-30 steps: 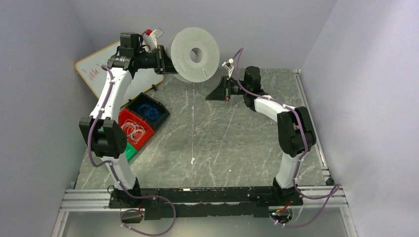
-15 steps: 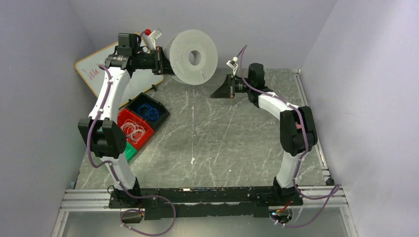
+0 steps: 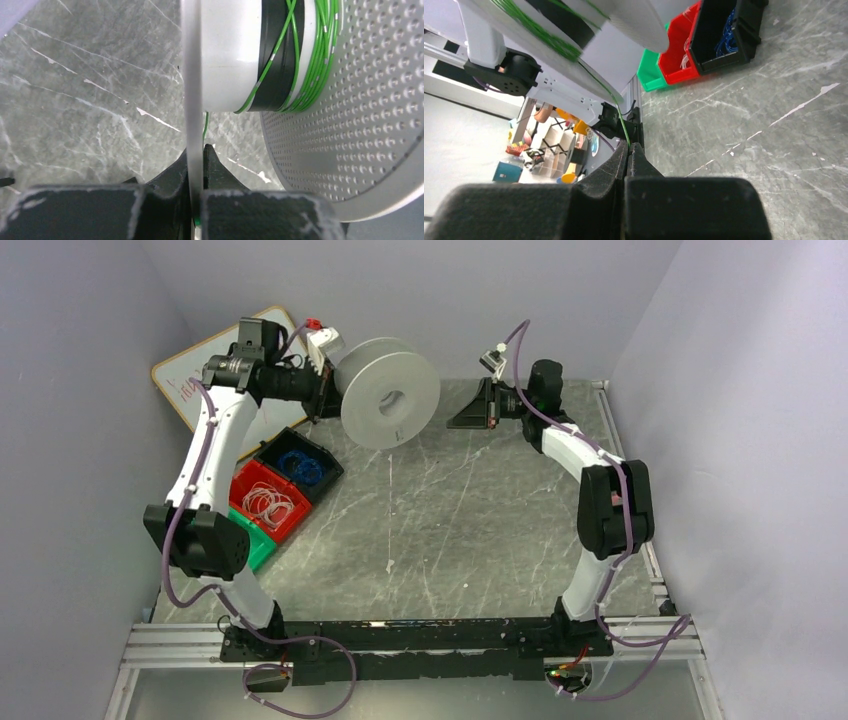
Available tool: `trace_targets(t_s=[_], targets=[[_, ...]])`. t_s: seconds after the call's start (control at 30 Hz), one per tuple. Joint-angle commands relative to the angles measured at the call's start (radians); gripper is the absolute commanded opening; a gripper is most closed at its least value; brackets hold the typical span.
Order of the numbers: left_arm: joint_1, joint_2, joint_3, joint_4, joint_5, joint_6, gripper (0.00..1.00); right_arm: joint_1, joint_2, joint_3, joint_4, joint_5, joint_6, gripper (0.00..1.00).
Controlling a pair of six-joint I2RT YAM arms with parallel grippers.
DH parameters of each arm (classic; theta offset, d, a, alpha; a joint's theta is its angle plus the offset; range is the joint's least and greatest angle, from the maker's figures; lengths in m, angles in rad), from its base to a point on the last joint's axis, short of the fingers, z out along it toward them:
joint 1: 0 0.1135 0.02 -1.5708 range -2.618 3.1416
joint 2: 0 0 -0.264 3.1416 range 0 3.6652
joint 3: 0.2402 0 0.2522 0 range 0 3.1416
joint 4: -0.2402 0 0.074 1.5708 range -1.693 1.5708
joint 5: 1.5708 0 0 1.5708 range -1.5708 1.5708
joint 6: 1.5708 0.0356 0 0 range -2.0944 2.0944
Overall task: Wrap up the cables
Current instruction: Wrap the cable around the cable reel.
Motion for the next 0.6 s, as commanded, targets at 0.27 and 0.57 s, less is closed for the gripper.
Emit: trace_targets(t_s=[0.27,0.57], targets=[[-0.128,-0.073,-0.087,0.01,-0.361,0.242,0.02,-0.073,-0.079,0.002,0.247,-0.046,0.226,0.0],[-0.213,-0.061,-0.166,0.127,-0.645,0.214,0.02,-0.071,-0.087,0.004,0.252,-0.037,0.281,0.0]])
